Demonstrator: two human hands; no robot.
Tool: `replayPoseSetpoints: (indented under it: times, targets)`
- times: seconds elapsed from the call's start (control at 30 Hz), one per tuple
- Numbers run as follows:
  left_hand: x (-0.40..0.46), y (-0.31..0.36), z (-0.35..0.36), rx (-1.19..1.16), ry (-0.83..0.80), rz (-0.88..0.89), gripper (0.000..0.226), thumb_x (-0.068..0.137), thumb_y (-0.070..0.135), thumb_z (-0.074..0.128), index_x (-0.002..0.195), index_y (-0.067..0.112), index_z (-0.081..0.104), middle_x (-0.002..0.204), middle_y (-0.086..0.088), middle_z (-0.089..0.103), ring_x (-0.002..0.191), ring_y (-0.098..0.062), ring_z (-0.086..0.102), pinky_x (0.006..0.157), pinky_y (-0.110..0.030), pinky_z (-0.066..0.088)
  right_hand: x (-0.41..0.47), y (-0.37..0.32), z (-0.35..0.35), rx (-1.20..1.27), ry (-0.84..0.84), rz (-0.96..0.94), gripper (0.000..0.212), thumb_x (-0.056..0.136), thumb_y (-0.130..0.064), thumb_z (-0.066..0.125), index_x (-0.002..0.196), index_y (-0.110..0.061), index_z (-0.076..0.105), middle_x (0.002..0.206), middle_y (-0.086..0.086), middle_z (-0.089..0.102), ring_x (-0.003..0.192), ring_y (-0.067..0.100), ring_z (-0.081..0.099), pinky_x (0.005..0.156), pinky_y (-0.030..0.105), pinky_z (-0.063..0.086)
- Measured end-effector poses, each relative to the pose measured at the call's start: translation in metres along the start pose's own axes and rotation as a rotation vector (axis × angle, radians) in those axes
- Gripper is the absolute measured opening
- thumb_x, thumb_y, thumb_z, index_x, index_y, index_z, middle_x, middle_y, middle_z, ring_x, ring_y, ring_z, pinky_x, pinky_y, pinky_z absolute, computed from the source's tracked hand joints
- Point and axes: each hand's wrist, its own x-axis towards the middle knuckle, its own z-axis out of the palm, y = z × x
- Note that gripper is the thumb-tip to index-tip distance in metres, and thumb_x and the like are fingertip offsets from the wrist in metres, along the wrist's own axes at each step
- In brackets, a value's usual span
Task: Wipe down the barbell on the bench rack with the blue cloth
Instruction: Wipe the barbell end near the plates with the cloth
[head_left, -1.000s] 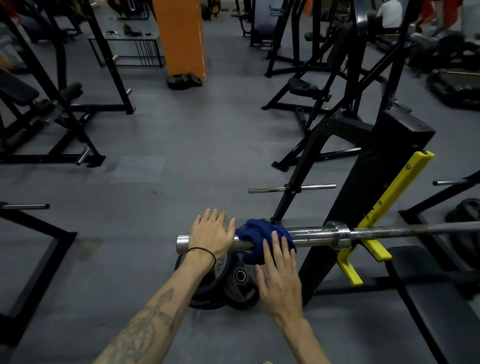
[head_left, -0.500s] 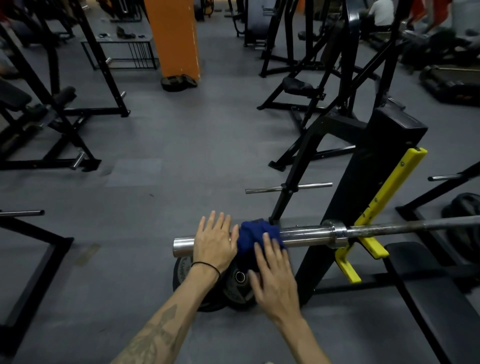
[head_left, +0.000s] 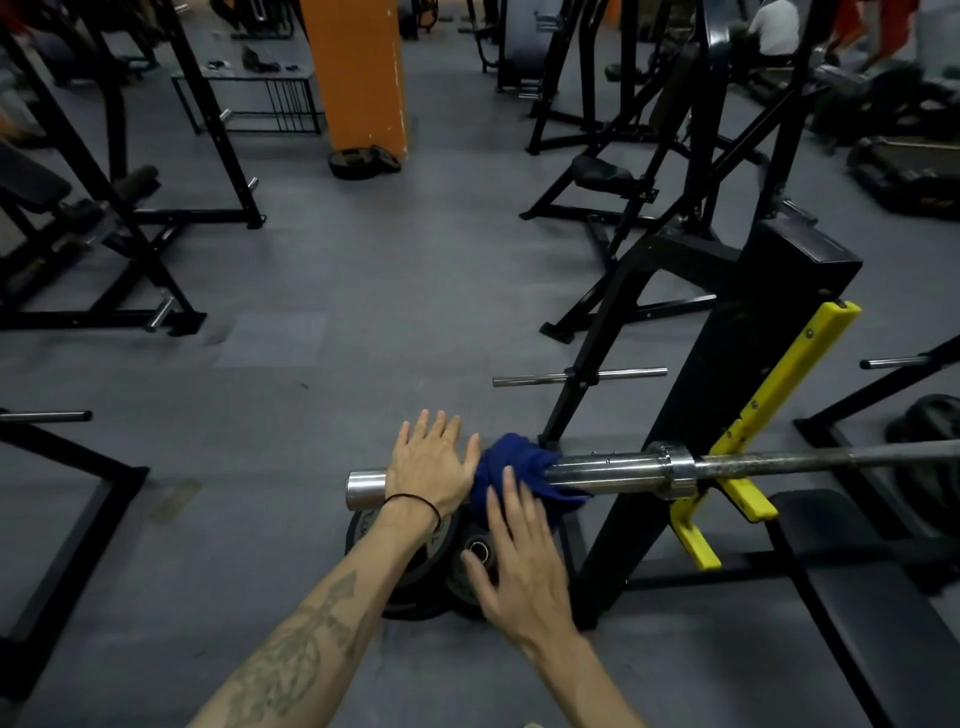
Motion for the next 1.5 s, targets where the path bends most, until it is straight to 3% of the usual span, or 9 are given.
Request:
replayPoseSetpoints:
  times: [0.23,0.43,0.53,0.7,0.87,1.03,1.17,1.4,1.5]
  targets:
    - [0.003,-0.001,-0.004,-0.065,-0.015,0.033,0.063,0.104,0.055,0.026,0.155,0.018,0.036,0.162,-0.001,0.033,0.151,-0.019,0.026,0.122,-0.038,0.02,-0.001,0.015,-0.011,-0.014,0.089,0.253,0.068,0.106,-0.043,0.041,0.163,-0.009,0.024,0.174,0.008,0.007,0.16,0.029,0.007,0.127,0.047,0.012]
    - [-0.023,-0.003,0.01,-0.038,0.261,0.199,0.057,0.101,0.04,0.027,0.121,0.01,0.071,0.136,-0.008,0.063,0.13,-0.025,0.056,0.115,-0.043,0.037,-0.008,0.043,-0.018,-0.165,0.016,0.006,0.067,0.104,-0.04,0.043,0.163,-0.012,0.028,0.173,0.009,0.011,0.159,0.029,0.016,0.124,0.05,0.02]
    - [-0.034,0.005,0.017,0.046,0.242,0.148,0.054,0.104,0.038,0.028,0.123,0.01,0.07,0.136,-0.009,0.063,0.133,-0.029,0.054,0.114,-0.051,0.038,-0.005,0.025,-0.013,-0.011,0.111,0.291,0.071,0.105,-0.043,0.041,0.164,-0.009,0.021,0.174,0.009,0.005,0.16,0.029,0.005,0.128,0.046,0.008]
    - [-0.027,0.008,0.015,0.082,0.208,0.105,0.058,0.104,0.042,0.026,0.127,0.009,0.068,0.135,-0.012,0.064,0.132,-0.031,0.054,0.112,-0.052,0.04,-0.006,0.03,-0.009,-0.146,-0.061,-0.087,0.072,0.1,-0.045,0.051,0.163,-0.016,0.03,0.173,0.006,0.013,0.156,0.027,0.023,0.123,0.046,0.031]
    - [-0.014,0.008,0.012,0.085,0.109,0.044,0.075,0.099,0.052,0.007,0.144,0.014,0.053,0.151,-0.008,0.05,0.145,-0.027,0.039,0.121,-0.047,0.025,0.002,0.024,-0.013,-0.038,0.093,0.209,0.07,0.104,-0.044,0.043,0.163,-0.01,0.026,0.173,0.009,0.012,0.16,0.03,0.01,0.126,0.049,0.015]
    - [0.001,0.005,0.004,0.008,0.021,0.035,0.061,0.106,0.049,0.015,0.155,0.018,0.034,0.163,-0.004,0.029,0.153,-0.021,0.017,0.125,-0.041,0.01,0.002,0.024,-0.011,-0.116,-0.015,-0.075,0.071,0.102,-0.043,0.051,0.162,-0.012,0.03,0.173,0.008,0.014,0.159,0.026,0.016,0.126,0.048,0.018]
    - [0.009,0.004,0.001,-0.037,-0.012,0.026,0.062,0.106,0.051,0.016,0.157,0.018,0.03,0.165,-0.004,0.025,0.154,-0.02,0.014,0.126,-0.041,0.008,0.003,0.05,-0.025,-0.124,0.104,0.19,0.069,0.103,-0.038,0.044,0.163,-0.01,0.025,0.173,0.009,0.011,0.16,0.031,0.011,0.125,0.053,0.016]
    - [0.013,0.007,0.0,0.009,0.043,0.032,0.066,0.103,0.048,0.012,0.15,0.015,0.044,0.16,-0.008,0.036,0.151,-0.024,0.024,0.125,-0.045,0.013,0.001,0.029,-0.016,-0.159,-0.071,-0.089,0.073,0.102,-0.048,0.05,0.164,-0.017,0.027,0.174,0.005,0.01,0.158,0.026,0.02,0.123,0.048,0.033]
    - [0.0,0.013,0.004,0.032,0.115,0.047,0.075,0.098,0.05,0.009,0.139,0.01,0.057,0.15,-0.013,0.05,0.145,-0.031,0.038,0.121,-0.052,0.024,-0.001,0.038,-0.02,-0.134,0.063,0.158,0.069,0.104,-0.042,0.044,0.163,-0.012,0.027,0.173,0.01,0.01,0.159,0.031,0.012,0.126,0.051,0.024]
